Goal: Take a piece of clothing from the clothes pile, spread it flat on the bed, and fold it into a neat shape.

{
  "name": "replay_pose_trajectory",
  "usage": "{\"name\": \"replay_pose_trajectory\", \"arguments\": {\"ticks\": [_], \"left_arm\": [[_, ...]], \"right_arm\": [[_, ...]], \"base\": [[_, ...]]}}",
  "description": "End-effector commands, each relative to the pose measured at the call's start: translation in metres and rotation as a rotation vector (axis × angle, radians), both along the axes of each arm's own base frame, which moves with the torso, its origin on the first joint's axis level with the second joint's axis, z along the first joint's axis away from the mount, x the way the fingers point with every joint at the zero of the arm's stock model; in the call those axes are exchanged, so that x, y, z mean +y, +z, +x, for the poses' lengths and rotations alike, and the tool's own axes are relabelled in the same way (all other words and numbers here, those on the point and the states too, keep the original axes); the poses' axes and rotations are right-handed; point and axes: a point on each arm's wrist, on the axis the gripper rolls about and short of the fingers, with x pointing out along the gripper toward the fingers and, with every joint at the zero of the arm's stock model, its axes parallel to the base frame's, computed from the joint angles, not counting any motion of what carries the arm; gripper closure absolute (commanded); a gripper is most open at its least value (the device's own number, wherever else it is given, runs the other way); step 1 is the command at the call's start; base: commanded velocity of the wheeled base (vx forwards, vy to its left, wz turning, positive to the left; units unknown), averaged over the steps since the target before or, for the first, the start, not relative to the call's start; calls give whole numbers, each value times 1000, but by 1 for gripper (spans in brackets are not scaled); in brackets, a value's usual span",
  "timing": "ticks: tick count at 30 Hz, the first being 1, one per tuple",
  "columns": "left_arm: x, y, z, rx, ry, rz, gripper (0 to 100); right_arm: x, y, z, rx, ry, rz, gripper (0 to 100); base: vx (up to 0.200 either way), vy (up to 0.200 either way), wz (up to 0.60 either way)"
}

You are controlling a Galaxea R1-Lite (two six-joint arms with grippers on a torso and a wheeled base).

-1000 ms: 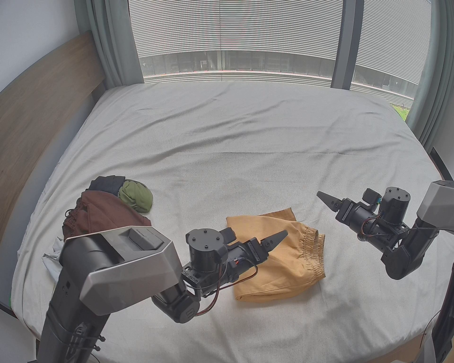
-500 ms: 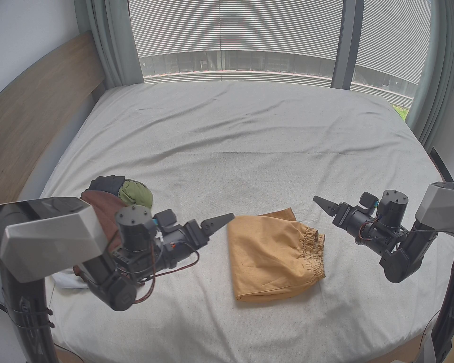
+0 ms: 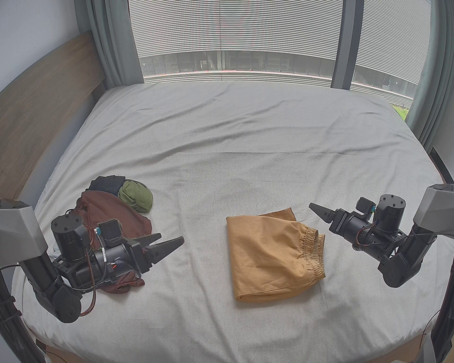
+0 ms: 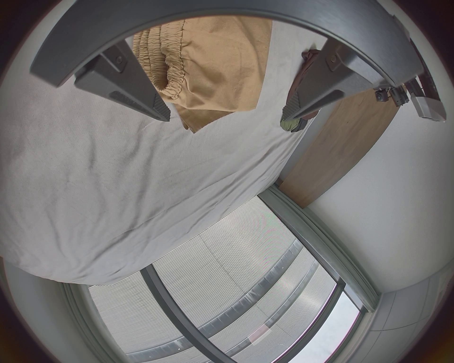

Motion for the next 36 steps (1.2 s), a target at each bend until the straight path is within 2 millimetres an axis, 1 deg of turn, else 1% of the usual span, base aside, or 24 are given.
{"name": "replay_pose_trajectory", "arguments": {"ticks": [1,5,10,13,15,18,19,20,24,26,32,36], "left_arm": [[25,-7,-20,-54,13,112,0],[33,-15,-31,-63,18,192,0],[46,-28,-44,-86,9,320,0],[53,-37,-46,-69,0,354,0],[56,-46,-46,-66,-25,383,0],[59,-54,-50,-60,-50,419,0],[59,-54,-50,-60,-50,419,0],[59,-54,-52,-52,-52,421,0],[59,-53,-52,-57,-51,421,0],[59,-54,-52,-55,-52,422,0],[58,-54,-52,-51,-56,418,0],[59,-54,-52,-49,-55,418,0]], "right_arm": [[0,-11,-7,52,5,-12,0],[-3,-16,-9,82,-1,-19,0],[-7,-24,-18,125,-5,-33,0],[-10,-28,-21,148,-12,-43,0],[-12,-35,-23,168,-11,-69,0],[-19,-51,-23,215,-22,-115,0],[-19,-51,-23,215,-22,-115,0],[-20,-58,-24,237,-17,-138,0],[-21,-69,-24,269,-15,-149,0],[-21,-80,-25,305,-13,-158,0],[-21,-100,-27,367,-4,-165,0],[-24,-108,-26,393,1,-161,0]], "base": [[0,0,0],[0,0,0],[0,0,0],[0,0,0],[0,0,0],[0,0,0],[0,0,0],[0,0,0],[0,0,0],[0,0,0],[0,0,0],[0,0,0]]}}
